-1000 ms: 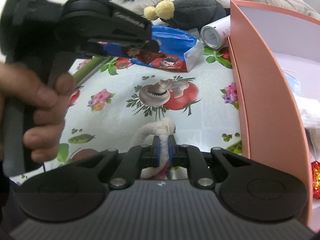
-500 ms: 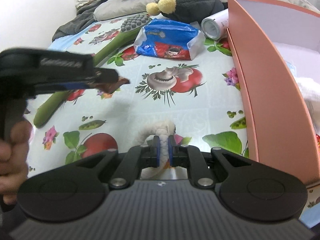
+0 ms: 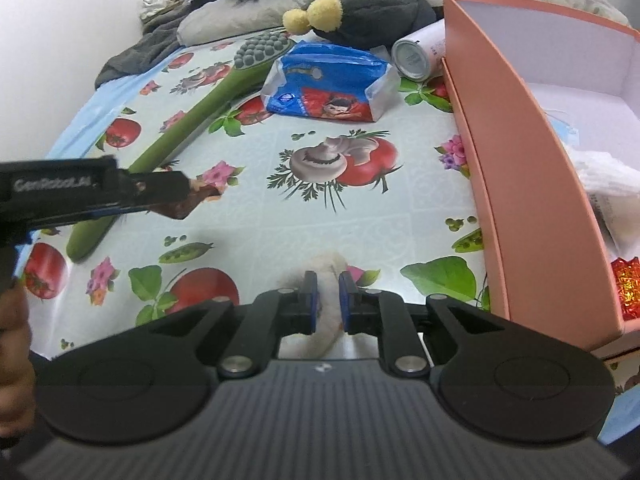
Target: Organize soft objects
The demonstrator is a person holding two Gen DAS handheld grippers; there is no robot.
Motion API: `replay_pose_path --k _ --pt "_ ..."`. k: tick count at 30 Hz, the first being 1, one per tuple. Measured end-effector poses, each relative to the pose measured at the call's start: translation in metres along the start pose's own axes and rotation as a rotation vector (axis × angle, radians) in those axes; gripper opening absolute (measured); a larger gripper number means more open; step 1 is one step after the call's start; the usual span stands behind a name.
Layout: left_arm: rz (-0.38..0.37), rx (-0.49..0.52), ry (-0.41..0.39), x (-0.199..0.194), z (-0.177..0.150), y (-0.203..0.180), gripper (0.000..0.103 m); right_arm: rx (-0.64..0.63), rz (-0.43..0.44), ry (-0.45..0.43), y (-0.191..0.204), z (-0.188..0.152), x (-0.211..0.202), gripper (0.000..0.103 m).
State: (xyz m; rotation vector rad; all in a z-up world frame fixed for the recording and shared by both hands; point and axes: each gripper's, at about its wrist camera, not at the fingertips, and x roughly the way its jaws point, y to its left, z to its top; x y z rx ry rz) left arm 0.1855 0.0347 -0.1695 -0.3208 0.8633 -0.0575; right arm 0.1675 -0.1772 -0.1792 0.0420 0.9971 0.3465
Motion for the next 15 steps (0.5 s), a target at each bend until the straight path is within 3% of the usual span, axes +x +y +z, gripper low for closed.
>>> replay_pose_path --k 2,5,7,15 --pt "-0.013 -0.002 0.001 -0.003 0.0 0.004 0.047 0.005 -0.001 -0.007 0.001 0.001 -0.001 0.047" --pt "-0.028 -0.003 -0.003 -0.009 0.001 0.01 0.047 0.012 -0.006 -0.025 0.004 0.002 -0.004 0.069" --pt "-0.039 -0.002 -0.008 -0.015 0.002 0.015 0.047 0.003 -0.011 -0.024 0.009 0.003 -0.004 0.075" --pt "-0.073 0.008 -0.017 -0.029 0.001 0.036 0.047 -0.074 -0.035 0.052 0.034 -0.006 0.017 0.075"
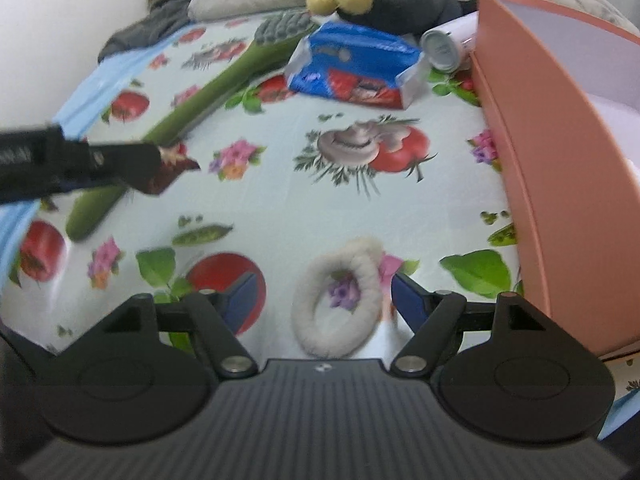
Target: Organize soft objects
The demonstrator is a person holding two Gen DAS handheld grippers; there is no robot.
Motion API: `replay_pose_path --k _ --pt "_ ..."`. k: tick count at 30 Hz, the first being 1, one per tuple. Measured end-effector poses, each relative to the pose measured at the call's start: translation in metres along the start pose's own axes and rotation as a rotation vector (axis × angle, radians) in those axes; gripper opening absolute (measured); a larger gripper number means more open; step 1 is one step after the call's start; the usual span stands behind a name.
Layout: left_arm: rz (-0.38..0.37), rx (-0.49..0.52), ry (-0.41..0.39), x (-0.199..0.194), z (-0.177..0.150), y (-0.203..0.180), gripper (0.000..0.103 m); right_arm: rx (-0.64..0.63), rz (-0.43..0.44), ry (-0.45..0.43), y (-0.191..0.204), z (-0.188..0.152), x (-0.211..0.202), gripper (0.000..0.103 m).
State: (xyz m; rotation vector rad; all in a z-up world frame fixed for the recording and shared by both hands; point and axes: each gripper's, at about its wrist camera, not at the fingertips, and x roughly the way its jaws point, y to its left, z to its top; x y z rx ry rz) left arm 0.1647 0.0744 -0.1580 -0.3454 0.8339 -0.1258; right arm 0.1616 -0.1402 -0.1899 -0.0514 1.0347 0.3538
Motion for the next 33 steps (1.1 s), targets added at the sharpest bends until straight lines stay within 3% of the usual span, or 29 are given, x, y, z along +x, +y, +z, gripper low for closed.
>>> replay_pose_path --k 6,9,11,12,17,33 --pt "-0.017 0.014 0.002 -0.007 -0.005 0.004 0.047 -0.101 -0.08 0.018 0.015 -0.012 0.012 0.075" --pt "-0.017 0.013 -0.004 -0.011 -0.008 0.003 0.047 -0.124 -0.093 0.005 0.019 -0.013 0.012 0.057" --pt "-0.015 0.013 -0.011 -0.015 -0.011 0.0 0.047 -0.128 -0.084 0.001 0.019 -0.011 0.01 0.019" --pt "-0.014 0.011 -0.015 -0.017 -0.012 -0.001 0.047 -0.127 -0.089 0.002 0.019 -0.01 0.009 0.016" --pt "-0.004 0.009 -0.04 -0.03 -0.017 -0.012 0.047 -0.099 -0.118 -0.056 0.016 -0.009 -0.006 0.012" --pt "0.0 0.046 -0.113 -0.08 -0.025 -0.073 0.047 -0.067 -0.027 -0.238 -0.003 0.0 -0.114 0.012"
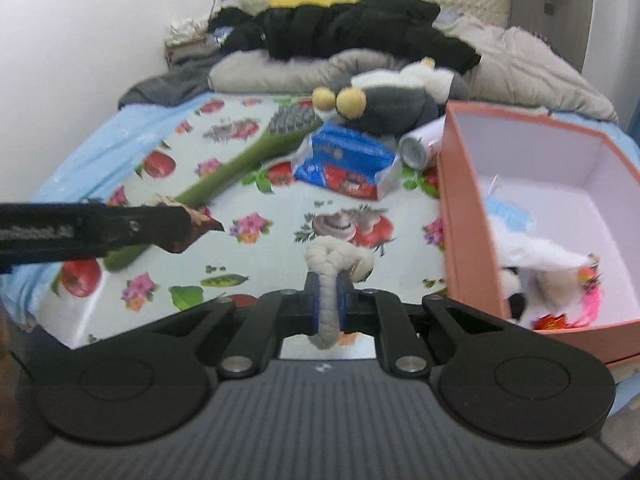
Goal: Organize soft objects
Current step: 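Carry the wrapper with the left gripper while the right carries the rope ring over the box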
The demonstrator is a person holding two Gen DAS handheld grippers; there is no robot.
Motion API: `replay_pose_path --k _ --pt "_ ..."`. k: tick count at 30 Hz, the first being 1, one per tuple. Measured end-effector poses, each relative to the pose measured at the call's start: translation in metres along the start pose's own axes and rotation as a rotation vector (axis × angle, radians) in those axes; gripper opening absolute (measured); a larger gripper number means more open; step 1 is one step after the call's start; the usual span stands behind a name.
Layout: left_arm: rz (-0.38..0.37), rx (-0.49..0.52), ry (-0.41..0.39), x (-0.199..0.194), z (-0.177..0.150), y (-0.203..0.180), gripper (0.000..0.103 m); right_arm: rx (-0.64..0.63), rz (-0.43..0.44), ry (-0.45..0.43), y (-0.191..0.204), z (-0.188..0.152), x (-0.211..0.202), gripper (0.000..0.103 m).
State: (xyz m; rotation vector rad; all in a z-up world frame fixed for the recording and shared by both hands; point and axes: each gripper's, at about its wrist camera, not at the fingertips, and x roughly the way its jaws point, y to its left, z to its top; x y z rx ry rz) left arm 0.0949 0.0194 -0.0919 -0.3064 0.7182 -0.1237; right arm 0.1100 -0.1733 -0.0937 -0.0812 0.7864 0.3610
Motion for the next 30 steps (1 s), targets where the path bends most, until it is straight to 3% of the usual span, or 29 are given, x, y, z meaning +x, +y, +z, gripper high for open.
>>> replay_pose_path --k 9,18,30 --pt "-0.032 0.031 -0.044 -0.032 0.002 -0.026 0.047 0.009 0.026 -0.106 -0.002 0.013 -0.06 0.012" --pt "-0.072 0.046 -0.086 -0.061 0.01 -0.046 0.047 0.023 0.027 -0.174 -0.008 0.022 -0.093 0.012" --pt "-0.172 0.117 -0.053 -0.046 0.018 -0.099 0.047 0.107 -0.067 -0.206 -0.054 0.012 -0.119 0.012"
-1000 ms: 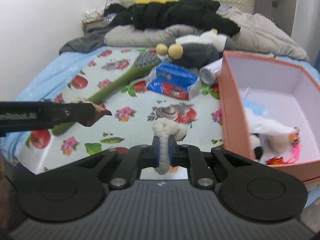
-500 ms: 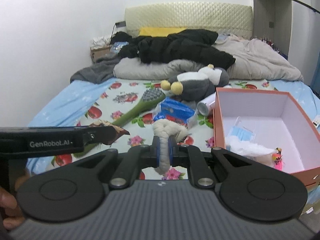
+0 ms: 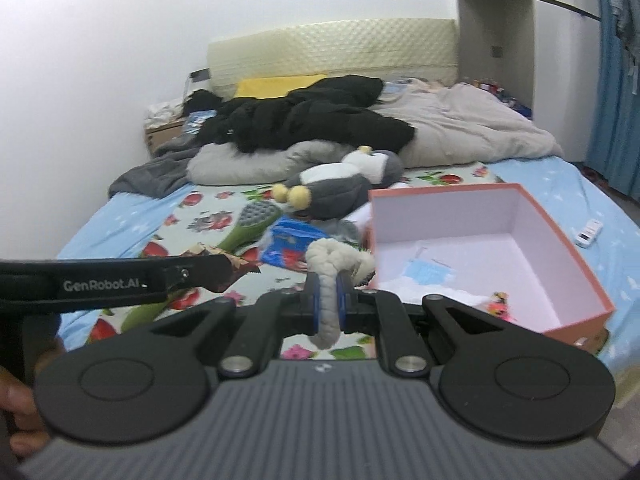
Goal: Organize soft objects
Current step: 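Carry the wrapper with the left gripper while the right carries the rope ring over the box, then open the left gripper dropping the wrapper while the right drops the rope ring into the box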
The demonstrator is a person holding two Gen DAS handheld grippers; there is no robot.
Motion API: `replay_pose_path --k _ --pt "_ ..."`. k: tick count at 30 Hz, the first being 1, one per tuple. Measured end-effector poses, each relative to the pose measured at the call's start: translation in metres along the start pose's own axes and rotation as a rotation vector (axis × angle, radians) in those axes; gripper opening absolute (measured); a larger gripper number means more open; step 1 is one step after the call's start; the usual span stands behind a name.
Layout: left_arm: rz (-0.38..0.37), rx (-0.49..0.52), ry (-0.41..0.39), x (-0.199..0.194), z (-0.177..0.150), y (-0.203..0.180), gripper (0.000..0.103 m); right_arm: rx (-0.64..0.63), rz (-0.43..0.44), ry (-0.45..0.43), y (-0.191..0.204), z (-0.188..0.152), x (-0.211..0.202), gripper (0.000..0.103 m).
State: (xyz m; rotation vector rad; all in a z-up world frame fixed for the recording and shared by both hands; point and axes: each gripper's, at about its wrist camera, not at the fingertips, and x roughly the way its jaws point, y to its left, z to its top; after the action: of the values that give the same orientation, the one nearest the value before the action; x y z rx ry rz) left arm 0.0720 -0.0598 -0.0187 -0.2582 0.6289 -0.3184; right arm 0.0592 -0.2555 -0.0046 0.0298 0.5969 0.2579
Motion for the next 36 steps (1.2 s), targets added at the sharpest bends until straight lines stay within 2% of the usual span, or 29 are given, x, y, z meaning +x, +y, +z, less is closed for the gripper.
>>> replay_pose_path --k 6,14,23,36 --pt "-0.066 0.052 0.033 0.022 0.002 -0.034 0.047 0.032 -0.058 -0.009 -0.024 -0.004 -0.011 0.012" --pt "-0.12 0.082 0.071 0.051 0.006 -0.055 0.047 0.12 -0.12 0.007 -0.052 -0.018 -0.004 0.012" --pt "-0.155 0.105 0.155 0.115 0.015 -0.061 0.047 0.184 -0.158 0.026 -0.082 -0.022 0.032 0.012" --pt "-0.151 0.12 0.254 0.234 0.032 -0.078 0.047 0.218 -0.215 0.088 -0.145 -0.019 0.106 0.013"
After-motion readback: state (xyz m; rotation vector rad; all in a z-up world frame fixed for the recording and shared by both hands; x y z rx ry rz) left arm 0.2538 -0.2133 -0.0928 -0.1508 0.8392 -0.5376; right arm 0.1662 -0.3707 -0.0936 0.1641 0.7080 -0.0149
